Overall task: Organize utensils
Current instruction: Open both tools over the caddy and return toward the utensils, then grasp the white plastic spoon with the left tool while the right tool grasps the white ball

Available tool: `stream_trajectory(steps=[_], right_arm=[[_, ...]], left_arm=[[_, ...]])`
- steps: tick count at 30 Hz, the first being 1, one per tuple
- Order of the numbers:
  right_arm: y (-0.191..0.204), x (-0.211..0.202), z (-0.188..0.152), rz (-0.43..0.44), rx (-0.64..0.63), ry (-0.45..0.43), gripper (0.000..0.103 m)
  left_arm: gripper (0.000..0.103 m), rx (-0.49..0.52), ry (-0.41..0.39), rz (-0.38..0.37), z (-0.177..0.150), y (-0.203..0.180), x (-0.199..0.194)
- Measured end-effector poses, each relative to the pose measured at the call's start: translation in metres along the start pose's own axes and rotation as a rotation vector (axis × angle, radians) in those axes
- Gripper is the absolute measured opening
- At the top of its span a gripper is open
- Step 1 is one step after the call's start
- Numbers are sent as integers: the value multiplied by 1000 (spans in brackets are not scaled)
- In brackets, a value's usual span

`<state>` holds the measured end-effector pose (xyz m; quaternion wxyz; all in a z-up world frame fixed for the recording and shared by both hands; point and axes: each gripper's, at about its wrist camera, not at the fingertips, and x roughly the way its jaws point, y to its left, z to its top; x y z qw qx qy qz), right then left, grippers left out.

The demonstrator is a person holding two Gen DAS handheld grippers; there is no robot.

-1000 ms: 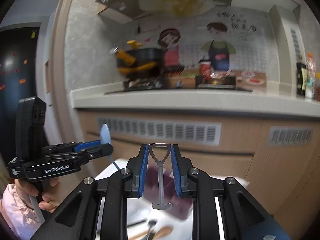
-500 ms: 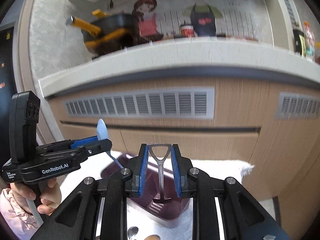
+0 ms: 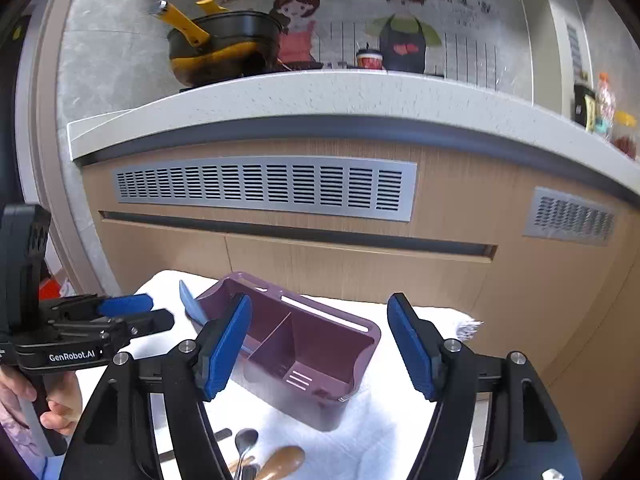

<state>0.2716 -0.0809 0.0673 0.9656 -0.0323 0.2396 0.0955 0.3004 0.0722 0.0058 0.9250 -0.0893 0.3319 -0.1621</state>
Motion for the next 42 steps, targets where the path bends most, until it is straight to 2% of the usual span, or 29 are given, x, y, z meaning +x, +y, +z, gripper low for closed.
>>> stream_trajectory(steps=[4, 8, 13, 15, 17, 20, 21, 22, 23, 24, 25, 30, 32, 34, 35, 42], right_arm=[[10, -17, -15, -18, -27, 4, 97], [23, -21, -35, -52, -91, 40, 103], [37, -11, -68, -49, -151, 155, 103], [39, -8, -80, -42, -142, 192, 103], [39, -9, -95, -17, -127, 228, 103], [43, -17, -115, 57, -118, 261, 101], [45, -19, -119, 73, -118, 270, 91], [49, -22, -126, 99, -123, 291, 72], [51, -24, -132, 122, -121, 320, 61], [54, -24, -137, 142, -115, 346, 44], [56, -24, -142, 161, -108, 361, 39], [67, -20, -154, 166, -130, 381, 38], [70, -16, -157, 177, -133, 394, 35], [73, -11, -159, 189, -131, 408, 25], [74, -9, -160, 191, -133, 415, 23], [85, -10, -164, 142, -216, 402, 19]], left_arm=[[54, -7, 63, 16, -32, 6, -2], [54, 6, 132, 39, -60, 4, 4], [54, 2, 182, 73, -89, 4, -5], [59, -4, 184, 80, -99, 6, -13], [64, -11, 175, 97, -107, 7, -22], [64, -3, 158, 112, -114, 7, -32], [64, 2, 152, 113, -115, 6, -34], [64, 5, 148, 112, -116, 5, -35], [64, 4, 143, 105, -117, 5, -37], [64, 1, 141, 99, -118, 6, -39], [64, -3, 139, 96, -118, 6, -40], [64, -10, 147, 93, -120, 6, -39], [64, -12, 153, 93, -120, 6, -38], [64, -12, 158, 93, -120, 5, -36], [64, -11, 160, 91, -120, 4, -35], [64, 43, 192, 60, -96, -5, -7]])
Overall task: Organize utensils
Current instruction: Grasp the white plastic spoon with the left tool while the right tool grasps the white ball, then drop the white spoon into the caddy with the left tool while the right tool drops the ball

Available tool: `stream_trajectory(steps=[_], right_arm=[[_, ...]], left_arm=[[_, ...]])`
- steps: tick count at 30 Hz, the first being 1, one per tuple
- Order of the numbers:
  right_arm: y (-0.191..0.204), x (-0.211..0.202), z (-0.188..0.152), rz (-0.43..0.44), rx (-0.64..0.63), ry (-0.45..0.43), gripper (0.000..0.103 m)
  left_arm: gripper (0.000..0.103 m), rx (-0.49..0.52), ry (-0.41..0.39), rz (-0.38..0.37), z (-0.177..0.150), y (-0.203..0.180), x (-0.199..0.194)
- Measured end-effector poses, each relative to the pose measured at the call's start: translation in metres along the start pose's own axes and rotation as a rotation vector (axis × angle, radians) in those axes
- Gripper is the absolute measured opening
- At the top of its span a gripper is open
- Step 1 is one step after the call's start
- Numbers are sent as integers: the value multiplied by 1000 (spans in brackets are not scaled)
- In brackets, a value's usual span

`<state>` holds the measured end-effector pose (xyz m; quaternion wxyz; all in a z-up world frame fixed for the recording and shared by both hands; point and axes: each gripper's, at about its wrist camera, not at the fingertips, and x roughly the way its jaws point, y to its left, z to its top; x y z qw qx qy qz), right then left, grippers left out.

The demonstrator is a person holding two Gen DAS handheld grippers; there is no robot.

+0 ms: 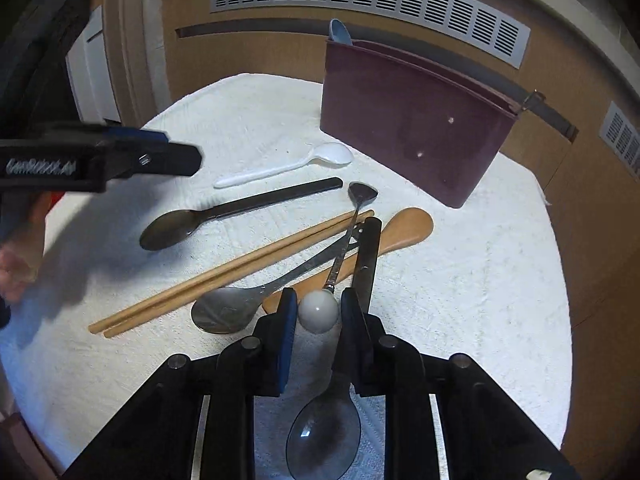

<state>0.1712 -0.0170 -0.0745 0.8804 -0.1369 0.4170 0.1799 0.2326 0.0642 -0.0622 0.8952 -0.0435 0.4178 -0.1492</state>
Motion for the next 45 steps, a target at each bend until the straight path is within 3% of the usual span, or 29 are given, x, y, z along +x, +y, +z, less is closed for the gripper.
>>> stream_trajectory(steps=[5, 7, 9, 11, 15, 19, 21, 22, 25, 35, 45], right_arm=[[-19, -13, -3, 10, 60, -36, 19], [-28, -21, -4, 11, 79, -58, 19], [-34, -26, -5, 14, 98, -75, 19], [-38, -29, -5, 19, 106, -86, 19], [-40, -33, -5, 35, 116, -95, 19], [-39, -37, -5, 45, 121, -100, 19], [-39, -38, -4, 47, 115, -103, 19], [-38, -39, -3, 48, 113, -104, 19], [-37, -45, -1, 54, 115, -109, 19], [-34, -98, 13, 21, 107, -241, 19], [-48, -133, 32, 123, 200, -281, 19]], left_arm=[[63, 82, 48, -21, 32, -14, 29], [54, 108, 80, -41, 44, -21, 44], [52, 140, 116, -39, 56, -30, 60], [52, 185, 152, -16, 63, -39, 75], [52, 242, 207, 119, 73, -49, 102], [52, 189, 230, 99, 74, -44, 114], [44, 196, 202, 105, 70, -45, 113], [34, 204, 188, 99, 67, -47, 110], [34, 169, 132, 71, 56, -46, 89], [34, -48, -272, -24, 14, -26, -64], [34, -51, -409, -80, 15, -40, -122]])
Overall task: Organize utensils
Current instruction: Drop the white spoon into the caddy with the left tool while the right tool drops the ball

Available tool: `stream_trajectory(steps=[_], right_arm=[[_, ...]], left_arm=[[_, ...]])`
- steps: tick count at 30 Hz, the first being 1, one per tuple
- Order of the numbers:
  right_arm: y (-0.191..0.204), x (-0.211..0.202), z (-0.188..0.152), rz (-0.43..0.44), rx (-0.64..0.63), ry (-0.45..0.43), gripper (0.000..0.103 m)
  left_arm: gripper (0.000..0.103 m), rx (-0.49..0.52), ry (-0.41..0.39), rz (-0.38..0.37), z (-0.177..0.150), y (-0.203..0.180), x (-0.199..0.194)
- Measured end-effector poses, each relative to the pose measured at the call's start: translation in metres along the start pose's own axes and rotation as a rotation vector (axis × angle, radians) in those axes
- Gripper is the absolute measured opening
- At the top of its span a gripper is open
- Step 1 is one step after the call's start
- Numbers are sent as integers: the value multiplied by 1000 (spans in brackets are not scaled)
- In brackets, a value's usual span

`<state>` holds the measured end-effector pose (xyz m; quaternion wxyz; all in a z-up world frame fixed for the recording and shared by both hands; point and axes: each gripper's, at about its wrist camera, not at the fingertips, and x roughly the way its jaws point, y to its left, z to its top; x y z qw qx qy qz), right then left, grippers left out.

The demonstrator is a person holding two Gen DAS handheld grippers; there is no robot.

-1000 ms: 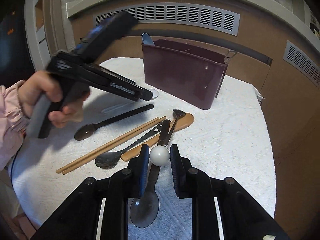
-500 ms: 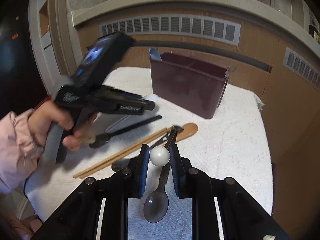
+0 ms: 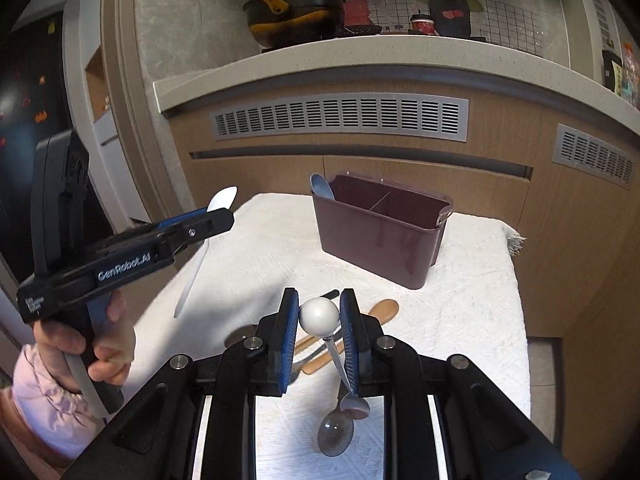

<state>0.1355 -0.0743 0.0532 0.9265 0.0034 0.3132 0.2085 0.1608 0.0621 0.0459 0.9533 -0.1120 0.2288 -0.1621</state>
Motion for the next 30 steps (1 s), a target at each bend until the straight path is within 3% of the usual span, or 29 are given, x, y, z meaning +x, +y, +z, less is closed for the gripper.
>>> stream_trajectory(steps=[5, 8, 12, 16, 22, 30], right_arm=[[-1, -21, 24, 28, 14, -65, 19], [4, -42, 57, 16, -26, -153, 19], [2, -62, 106, -5, -71, -264, 19], [-11, -62, 142, -26, -78, -329, 19], [-36, -33, 172, -33, -54, -327, 19], [-69, 33, 177, -32, 5, -232, 19]], left_arm=[[34, 12, -79, -51, 30, -16, -15], [34, 78, -165, -30, 63, -37, -16], [35, 114, -253, -53, 105, -50, -5], [35, 110, -283, -90, 133, -49, 19], [35, 39, -266, -121, 154, -36, 72], [35, -22, -242, -133, 135, -18, 143]])
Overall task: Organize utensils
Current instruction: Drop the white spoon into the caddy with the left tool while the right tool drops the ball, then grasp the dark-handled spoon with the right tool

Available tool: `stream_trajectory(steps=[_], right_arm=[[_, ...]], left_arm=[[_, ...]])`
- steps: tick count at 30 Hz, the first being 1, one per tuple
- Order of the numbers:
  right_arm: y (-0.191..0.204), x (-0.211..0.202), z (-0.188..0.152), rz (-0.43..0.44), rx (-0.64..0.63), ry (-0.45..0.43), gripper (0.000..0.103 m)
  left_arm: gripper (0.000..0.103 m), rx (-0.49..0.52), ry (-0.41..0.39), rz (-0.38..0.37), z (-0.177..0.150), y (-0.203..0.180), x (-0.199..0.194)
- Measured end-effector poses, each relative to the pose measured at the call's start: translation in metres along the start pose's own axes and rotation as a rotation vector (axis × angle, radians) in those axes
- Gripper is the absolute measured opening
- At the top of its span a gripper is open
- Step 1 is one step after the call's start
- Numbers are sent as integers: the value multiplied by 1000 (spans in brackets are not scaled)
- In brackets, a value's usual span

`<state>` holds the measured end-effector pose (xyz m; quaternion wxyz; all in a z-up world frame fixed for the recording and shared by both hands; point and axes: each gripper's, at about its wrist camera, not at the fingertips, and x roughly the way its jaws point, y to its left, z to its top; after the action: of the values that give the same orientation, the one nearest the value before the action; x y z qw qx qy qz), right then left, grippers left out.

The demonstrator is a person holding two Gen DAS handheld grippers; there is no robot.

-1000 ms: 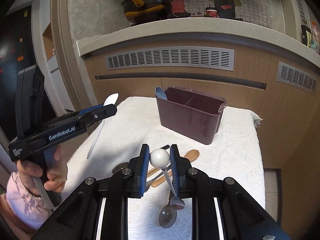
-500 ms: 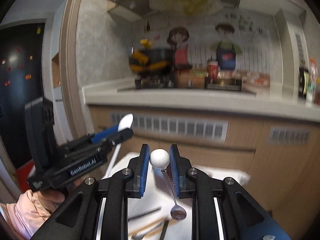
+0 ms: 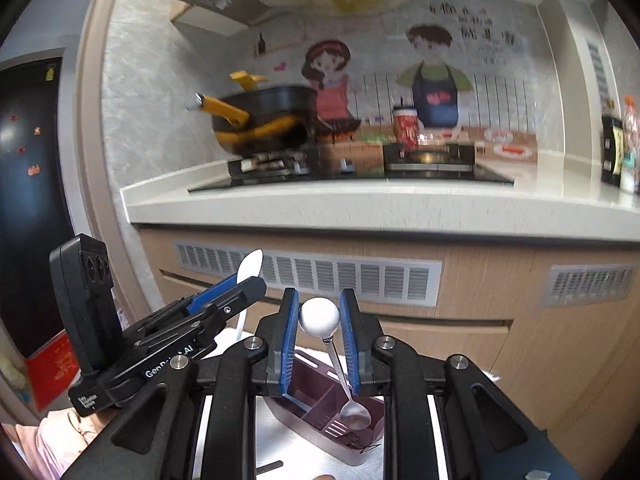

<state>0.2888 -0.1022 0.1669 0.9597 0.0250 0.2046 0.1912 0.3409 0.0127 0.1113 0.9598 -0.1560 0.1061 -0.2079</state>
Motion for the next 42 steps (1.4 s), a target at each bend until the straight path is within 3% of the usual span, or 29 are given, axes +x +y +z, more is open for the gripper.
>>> stream_trajectory(steps=[13, 18, 23, 26, 28, 32, 34, 36, 38, 42], right_arm=[[-15, 75, -52, -28, 20, 180, 19], [-16, 75, -64, -54, 23, 198, 21], [-14, 55, -68, -92, 20, 175, 27], [-9, 34, -73, -127, 11, 148, 43], [-4, 21, -79, -152, -7, 123, 60], [12, 0, -93, -198, -50, 78, 78], [24, -7, -105, -225, -86, 78, 96], [34, -12, -118, -256, -126, 82, 103], [39, -14, -128, -272, -146, 92, 103], [42, -6, -154, -235, -144, 193, 103]], left_arm=[[36, -76, 137, 50, -63, 50, 69], [36, -105, 154, 53, -67, 59, 58], [45, -96, 170, 99, -58, 59, 21], [49, -88, 196, 139, -57, 59, -10], [52, -81, 224, 175, -60, 59, -29], [57, -52, 287, 239, -77, 57, -65], [58, -24, 313, 265, -89, 56, -79], [59, 4, 340, 294, -101, 55, -92], [62, 15, 374, 309, -116, 54, -104], [66, 20, 446, 308, -142, 55, -119]])
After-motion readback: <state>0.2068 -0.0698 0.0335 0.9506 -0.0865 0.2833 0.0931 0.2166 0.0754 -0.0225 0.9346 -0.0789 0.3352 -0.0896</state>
